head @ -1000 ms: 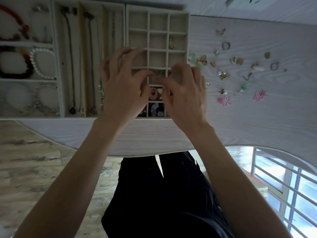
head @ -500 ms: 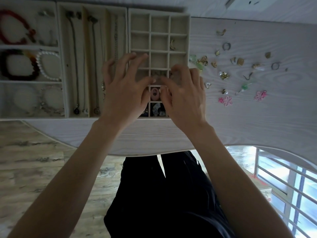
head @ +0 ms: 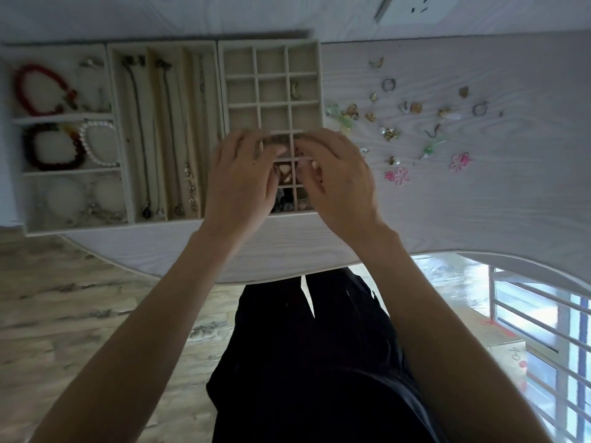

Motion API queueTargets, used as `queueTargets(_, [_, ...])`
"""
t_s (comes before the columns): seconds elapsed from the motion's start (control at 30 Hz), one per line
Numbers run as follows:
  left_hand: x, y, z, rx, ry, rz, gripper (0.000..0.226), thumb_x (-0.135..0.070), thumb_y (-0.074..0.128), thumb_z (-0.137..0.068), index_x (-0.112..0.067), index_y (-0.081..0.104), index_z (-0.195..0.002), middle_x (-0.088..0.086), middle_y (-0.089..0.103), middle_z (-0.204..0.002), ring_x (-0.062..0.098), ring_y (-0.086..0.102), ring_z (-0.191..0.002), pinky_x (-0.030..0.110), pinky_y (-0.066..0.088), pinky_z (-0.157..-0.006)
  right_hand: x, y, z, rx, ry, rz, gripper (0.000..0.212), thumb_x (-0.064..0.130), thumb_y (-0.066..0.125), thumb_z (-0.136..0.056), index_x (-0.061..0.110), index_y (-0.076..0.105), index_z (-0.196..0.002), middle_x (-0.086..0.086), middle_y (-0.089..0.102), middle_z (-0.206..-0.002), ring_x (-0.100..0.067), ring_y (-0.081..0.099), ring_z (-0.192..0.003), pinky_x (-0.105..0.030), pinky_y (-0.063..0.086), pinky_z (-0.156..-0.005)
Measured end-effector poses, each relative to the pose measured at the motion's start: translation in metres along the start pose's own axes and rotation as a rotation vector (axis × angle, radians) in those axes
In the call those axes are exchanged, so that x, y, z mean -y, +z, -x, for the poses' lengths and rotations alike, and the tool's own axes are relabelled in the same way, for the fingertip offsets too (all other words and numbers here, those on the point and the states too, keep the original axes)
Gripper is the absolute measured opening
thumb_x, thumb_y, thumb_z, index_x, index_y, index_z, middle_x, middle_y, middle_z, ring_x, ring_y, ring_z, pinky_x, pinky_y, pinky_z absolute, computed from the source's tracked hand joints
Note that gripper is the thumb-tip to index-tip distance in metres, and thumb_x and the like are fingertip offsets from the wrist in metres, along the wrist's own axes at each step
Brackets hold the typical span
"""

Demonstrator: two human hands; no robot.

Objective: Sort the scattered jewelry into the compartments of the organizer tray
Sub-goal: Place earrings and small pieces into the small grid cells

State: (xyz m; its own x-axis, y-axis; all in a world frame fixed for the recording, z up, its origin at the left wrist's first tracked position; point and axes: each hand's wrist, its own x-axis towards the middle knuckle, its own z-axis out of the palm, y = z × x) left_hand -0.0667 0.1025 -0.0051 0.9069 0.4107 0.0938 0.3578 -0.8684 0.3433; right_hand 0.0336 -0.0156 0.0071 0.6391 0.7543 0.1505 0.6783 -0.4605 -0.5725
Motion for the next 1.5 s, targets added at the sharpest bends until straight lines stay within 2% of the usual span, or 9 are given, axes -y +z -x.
queueTargets(0.2, [-0.070, 0.012, -0.002, 0.038, 0.034, 0.276, 0.021, -0.010, 0.055, -0.090, -0.009, 0.065, -0.109, 0.004, 0.066, -0.098, 0.022, 0.057, -0.094, 0.032, 0.041, -0.086, -0.052, -0.053, 0.041, -0.102, 0.087, 0.088, 0.020, 0.014, 0.059, -0.086, 0.012, 0.070, -0.103, -0.001, 0.070, -0.092, -0.021, 0.061, -0.089, -0.030, 0.038, -0.086])
queueTargets(0.4, [-0.092, 0.032, -0.019, 0.072, -0.145, 0.003, 0.042, -0.022, 0.066, -0.083, -0.010, 0.057, -0.123, 0.009, 0.057, -0.124, 0.033, 0.049, -0.116, 0.044, 0.036, -0.097, -0.129, -0.089, 0.053, -0.084, 0.314, 0.212, 0.027, 0.004, 0.062, -0.079, 0.010, 0.069, -0.104, -0.013, 0.066, -0.091, -0.033, 0.060, -0.079, -0.036, 0.046, -0.073])
queueTargets(0.53, [-0.092, 0.036, -0.017, 0.058, -0.215, -0.118, 0.045, -0.011, 0.064, -0.081, -0.011, 0.056, -0.125, 0.009, 0.055, -0.129, 0.033, 0.046, -0.117, 0.044, 0.036, -0.098, -0.157, -0.093, 0.035, -0.011, 0.202, 0.281, 0.034, -0.007, 0.064, -0.076, 0.011, 0.070, -0.104, -0.015, 0.062, -0.096, -0.034, 0.059, -0.079, -0.035, 0.048, -0.064])
queueTargets(0.77, [-0.092, 0.038, -0.012, -0.032, -0.293, -0.149, 0.040, -0.009, 0.065, -0.081, -0.010, 0.062, -0.121, 0.009, 0.065, -0.113, 0.034, 0.052, -0.109, 0.045, 0.039, -0.088, -0.172, -0.091, 0.008, 0.033, 0.058, 0.313, 0.006, 0.002, 0.070, -0.075, 0.006, 0.071, -0.080, -0.013, 0.061, -0.087, -0.033, 0.057, -0.076, -0.034, 0.049, -0.058])
queueTargets(0.93, [-0.089, 0.043, -0.009, -0.081, -0.248, -0.199, 0.039, -0.012, 0.068, -0.079, -0.013, 0.065, -0.118, 0.005, 0.067, -0.111, 0.032, 0.056, -0.103, 0.041, 0.034, -0.084, -0.156, -0.100, 0.001, 0.060, 0.052, 0.257, 0.009, 0.008, 0.056, -0.090, 0.002, 0.062, -0.092, -0.017, 0.062, -0.094, -0.035, 0.053, -0.090, -0.037, 0.040, -0.074])
queueTargets(1.07, [-0.085, 0.048, -0.007, -0.103, -0.248, -0.193, 0.038, -0.015, 0.065, -0.079, -0.016, 0.066, -0.117, 0.001, 0.067, -0.111, 0.029, 0.057, -0.102, 0.039, 0.034, -0.084, -0.130, -0.098, -0.002, 0.092, 0.173, -0.055, 0.013, 0.015, 0.050, -0.095, 0.005, 0.059, -0.097, -0.007, 0.065, -0.095, -0.023, 0.058, -0.090, -0.035, 0.044, -0.077])
queueTargets(1.23, [-0.073, 0.033, 0.000, -0.132, -0.297, 0.085, 0.030, -0.028, 0.055, -0.088, -0.017, 0.068, -0.113, 0.000, 0.066, -0.114, 0.027, 0.055, -0.107, 0.040, 0.041, -0.090, -0.079, -0.082, -0.012, 0.176, 0.257, -0.401, 0.007, 0.012, 0.056, -0.092, 0.015, 0.054, -0.086, 0.008, 0.061, -0.078, 0.005, 0.056, -0.071, -0.009, 0.042, -0.066])
queueTargets(1.37, [-0.032, 0.008, 0.018, -0.170, -0.362, 0.276, 0.034, -0.030, 0.053, -0.091, -0.013, 0.065, -0.118, 0.002, 0.064, -0.116, 0.024, 0.054, -0.110, 0.036, 0.041, -0.096, -0.029, -0.046, -0.026, 0.262, 0.197, -0.490, 0.009, 0.011, 0.057, -0.090, 0.019, 0.055, -0.086, -0.001, 0.067, -0.081, -0.011, 0.065, -0.077, -0.017, 0.048, -0.068])
queueTargets(1.5, [0.008, -0.010, 0.024, -0.091, -0.396, 0.417, 0.040, -0.032, 0.056, -0.090, -0.012, 0.059, -0.124, 0.004, 0.061, -0.122, 0.019, 0.048, -0.115, 0.033, 0.037, -0.099, 0.009, -0.006, -0.039, 0.357, 0.092, -0.420, 0.004, 0.011, 0.058, -0.090, 0.012, 0.062, -0.091, 0.009, 0.060, -0.075, 0.006, 0.055, -0.068, -0.006, 0.039, -0.064])
